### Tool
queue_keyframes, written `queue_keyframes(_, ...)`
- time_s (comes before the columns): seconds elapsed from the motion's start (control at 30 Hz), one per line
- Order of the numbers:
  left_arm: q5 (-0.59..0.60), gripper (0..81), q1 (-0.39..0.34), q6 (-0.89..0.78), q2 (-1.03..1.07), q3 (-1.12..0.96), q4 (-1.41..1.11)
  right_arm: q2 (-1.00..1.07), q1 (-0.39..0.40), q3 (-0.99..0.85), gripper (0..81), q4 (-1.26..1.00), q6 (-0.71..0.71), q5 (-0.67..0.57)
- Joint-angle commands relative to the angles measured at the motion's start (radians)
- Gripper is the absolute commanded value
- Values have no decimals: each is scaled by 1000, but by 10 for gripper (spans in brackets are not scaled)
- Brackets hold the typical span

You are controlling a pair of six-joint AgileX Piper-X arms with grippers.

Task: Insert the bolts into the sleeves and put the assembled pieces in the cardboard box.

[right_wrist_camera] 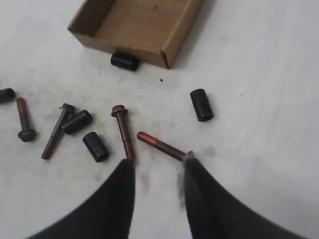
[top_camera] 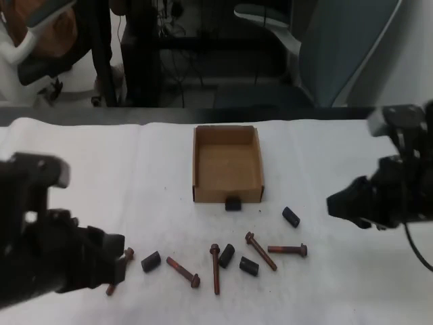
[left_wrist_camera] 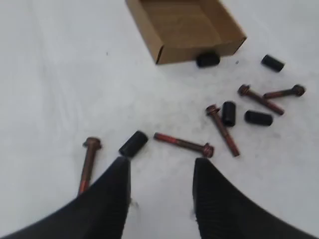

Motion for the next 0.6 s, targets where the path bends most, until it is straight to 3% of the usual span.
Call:
queue_keyframes(0.0,-47,391,-6,49,144,-92,113,150,21,-128,444,111,-114,6)
queue_keyframes(0.1,-54,391,-6,67,278,-157,132,287,47,-251,619,169,-167,85)
queue_keyframes(0.27,-67,391,-6,125,444,-236,128,478,90,-404,578,240,-266,143)
queue_keyframes(0.4,-120,405,-6,158,548,-281,132,601,116,-506,563,299,-348,296)
queue_keyframes(0.57,-128,582,-6,160,648,-329,133,707,117,-572,563,353,-361,312)
